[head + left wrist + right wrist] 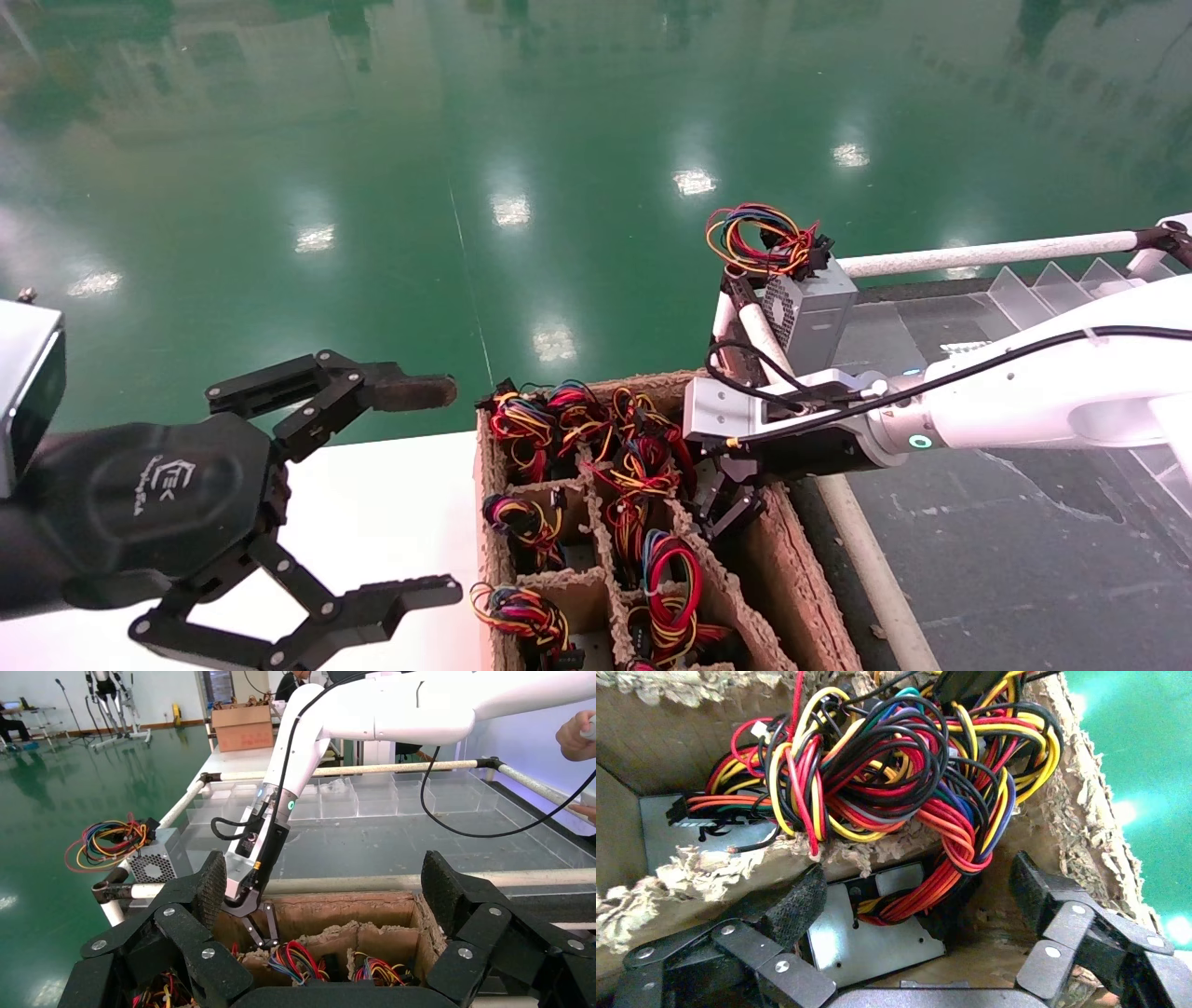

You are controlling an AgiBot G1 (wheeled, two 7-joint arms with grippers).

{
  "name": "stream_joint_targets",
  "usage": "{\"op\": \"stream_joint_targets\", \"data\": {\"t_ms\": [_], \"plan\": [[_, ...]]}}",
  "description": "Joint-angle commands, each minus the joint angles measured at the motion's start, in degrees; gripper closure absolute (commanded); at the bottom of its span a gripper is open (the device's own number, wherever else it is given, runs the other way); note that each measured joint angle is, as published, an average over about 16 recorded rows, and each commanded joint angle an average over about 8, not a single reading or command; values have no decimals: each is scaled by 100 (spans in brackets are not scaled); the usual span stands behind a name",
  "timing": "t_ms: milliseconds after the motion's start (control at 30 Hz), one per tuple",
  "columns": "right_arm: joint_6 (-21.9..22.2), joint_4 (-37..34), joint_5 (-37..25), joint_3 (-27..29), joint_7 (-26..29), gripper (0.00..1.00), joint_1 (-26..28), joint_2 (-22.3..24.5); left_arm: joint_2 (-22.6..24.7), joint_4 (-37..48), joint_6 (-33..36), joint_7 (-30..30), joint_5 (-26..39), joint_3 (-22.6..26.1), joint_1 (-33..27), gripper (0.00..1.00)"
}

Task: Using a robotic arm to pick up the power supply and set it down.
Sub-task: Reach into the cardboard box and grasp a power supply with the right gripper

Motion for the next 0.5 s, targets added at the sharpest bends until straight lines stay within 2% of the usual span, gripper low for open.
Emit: {"op": "stream_joint_targets", "data": {"t_ms": [33, 500], "plan": [[17, -28, -11, -4, -20, 100, 6, -9, 0, 0, 0, 0, 0, 0, 0, 0], [39, -299, -5, -3, -162, 100, 66, -121, -1, 0, -1, 1, -1, 1, 0, 0]]}}
